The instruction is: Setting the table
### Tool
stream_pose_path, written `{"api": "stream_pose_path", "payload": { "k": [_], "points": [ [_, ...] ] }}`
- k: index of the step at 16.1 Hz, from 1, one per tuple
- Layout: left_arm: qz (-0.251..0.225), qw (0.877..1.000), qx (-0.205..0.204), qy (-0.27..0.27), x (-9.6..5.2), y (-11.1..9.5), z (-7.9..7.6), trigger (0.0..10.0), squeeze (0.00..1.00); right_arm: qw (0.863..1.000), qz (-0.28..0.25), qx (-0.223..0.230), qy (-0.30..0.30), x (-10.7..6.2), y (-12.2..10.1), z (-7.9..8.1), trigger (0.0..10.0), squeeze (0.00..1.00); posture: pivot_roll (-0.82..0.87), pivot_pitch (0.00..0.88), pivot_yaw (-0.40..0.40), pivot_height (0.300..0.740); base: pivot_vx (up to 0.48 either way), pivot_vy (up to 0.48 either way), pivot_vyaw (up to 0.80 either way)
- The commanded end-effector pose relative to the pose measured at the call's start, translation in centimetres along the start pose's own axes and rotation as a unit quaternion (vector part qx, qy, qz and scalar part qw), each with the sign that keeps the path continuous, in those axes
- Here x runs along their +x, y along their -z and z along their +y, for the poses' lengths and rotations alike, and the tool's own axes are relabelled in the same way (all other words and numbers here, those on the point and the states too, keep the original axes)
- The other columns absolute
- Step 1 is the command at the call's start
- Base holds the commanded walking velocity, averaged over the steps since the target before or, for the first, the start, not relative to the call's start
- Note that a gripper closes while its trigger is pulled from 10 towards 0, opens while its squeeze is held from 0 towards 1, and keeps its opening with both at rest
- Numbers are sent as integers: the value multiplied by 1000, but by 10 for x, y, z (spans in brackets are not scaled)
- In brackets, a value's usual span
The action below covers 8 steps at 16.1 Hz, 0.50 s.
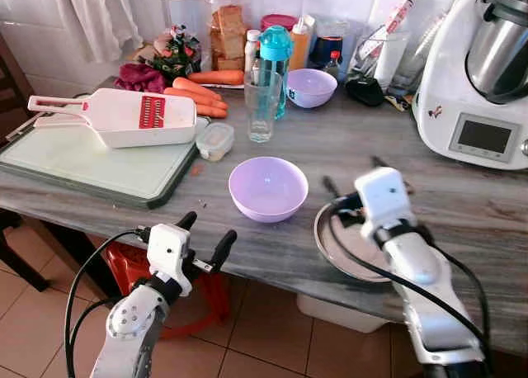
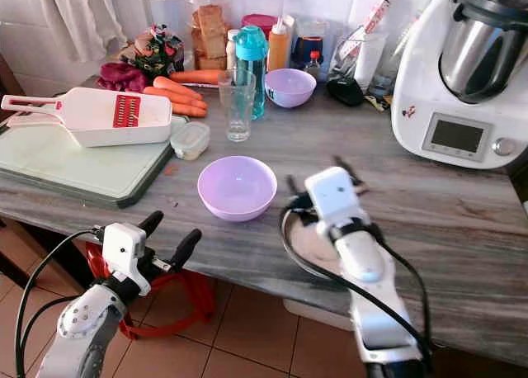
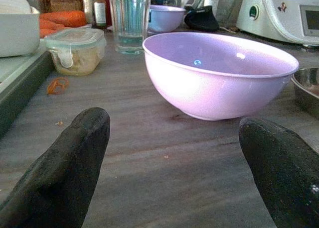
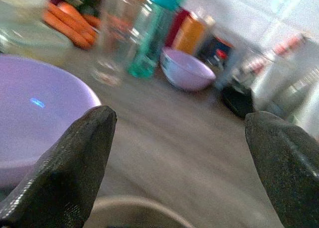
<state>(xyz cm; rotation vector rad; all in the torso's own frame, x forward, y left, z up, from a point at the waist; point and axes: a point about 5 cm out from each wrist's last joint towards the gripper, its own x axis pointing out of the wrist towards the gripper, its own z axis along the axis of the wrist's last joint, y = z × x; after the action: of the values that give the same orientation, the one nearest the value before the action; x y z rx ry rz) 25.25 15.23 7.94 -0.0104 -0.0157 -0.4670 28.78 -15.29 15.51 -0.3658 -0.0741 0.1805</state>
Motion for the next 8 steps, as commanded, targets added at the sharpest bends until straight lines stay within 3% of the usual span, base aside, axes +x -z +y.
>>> {"api": "stream_pose_path", "payload": {
  "k": [1, 5, 6, 8],
  "points": [
    [1, 1000, 6, -2, 0, 0, 3, 10000, 0, 1000, 20, 12, 19, -5, 5, -5, 10000, 1000, -29, 1, -41, 740, 0, 0, 0],
    [1, 1000, 8, 0, 3, 0, 4, 10000, 0, 994, 93, 54, 23, -16, 25, -3, 10000, 1000, -31, 0, -33, 740, 0, 0, 0],
    [1, 1000, 7, 3, 4, 0, 3, 10000, 0, 991, 114, 63, 16, -18, 31, 0, 10000, 945, -31, 0, -33, 740, 0, 0, 0],
    [0, 1000, 6, 6, 4, 0, 2, 10000, 0, 989, 130, 69, 13, -20, 36, 2, 10000, 929, -31, 0, -33, 740, 0, 0, 0]
  ]
}}
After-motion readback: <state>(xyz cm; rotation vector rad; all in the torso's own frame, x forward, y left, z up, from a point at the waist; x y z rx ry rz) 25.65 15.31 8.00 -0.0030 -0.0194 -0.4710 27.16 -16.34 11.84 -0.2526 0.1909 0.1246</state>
